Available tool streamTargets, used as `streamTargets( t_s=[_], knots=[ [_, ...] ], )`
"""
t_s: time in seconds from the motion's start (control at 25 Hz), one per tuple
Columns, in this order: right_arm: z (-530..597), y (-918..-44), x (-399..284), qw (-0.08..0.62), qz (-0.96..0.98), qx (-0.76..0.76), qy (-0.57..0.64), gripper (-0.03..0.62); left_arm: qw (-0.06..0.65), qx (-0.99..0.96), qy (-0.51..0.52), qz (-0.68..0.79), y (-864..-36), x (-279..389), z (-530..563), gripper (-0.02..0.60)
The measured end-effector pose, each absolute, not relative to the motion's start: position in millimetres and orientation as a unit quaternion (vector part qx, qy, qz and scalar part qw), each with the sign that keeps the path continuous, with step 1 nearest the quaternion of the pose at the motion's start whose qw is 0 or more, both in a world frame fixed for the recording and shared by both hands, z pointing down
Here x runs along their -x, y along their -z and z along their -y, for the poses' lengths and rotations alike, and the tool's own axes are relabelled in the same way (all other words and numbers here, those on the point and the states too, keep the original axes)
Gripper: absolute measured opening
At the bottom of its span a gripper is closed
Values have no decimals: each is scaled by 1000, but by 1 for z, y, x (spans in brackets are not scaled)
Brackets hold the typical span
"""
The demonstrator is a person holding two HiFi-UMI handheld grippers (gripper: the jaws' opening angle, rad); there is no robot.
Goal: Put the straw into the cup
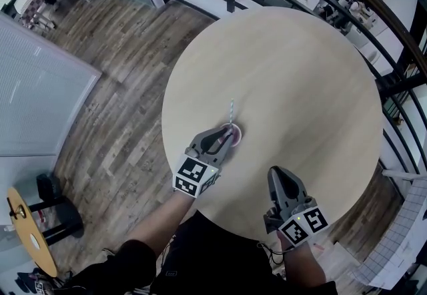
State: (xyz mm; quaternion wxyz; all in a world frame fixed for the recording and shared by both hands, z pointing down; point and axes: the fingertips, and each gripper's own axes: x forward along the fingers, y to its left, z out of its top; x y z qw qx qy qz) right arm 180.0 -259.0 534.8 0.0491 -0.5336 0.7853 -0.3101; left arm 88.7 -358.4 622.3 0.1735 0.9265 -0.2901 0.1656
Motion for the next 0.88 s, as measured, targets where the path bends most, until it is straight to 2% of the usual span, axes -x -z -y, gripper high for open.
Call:
streamTargets(
  t_s=[0.36,0.72,0.88],
  knots=[
    [254,-498,-175,56,-805,519,282,21,157,-931,-143,297,-570,-82,332,63],
    [239,-452,-162,56,-839,482,246,21,112,-933,-119,322,-500,-70,294,9],
    [230,-432,-154,51,-849,479,215,21,81,-934,-120,327,-469,-59,278,6]
  ],
)
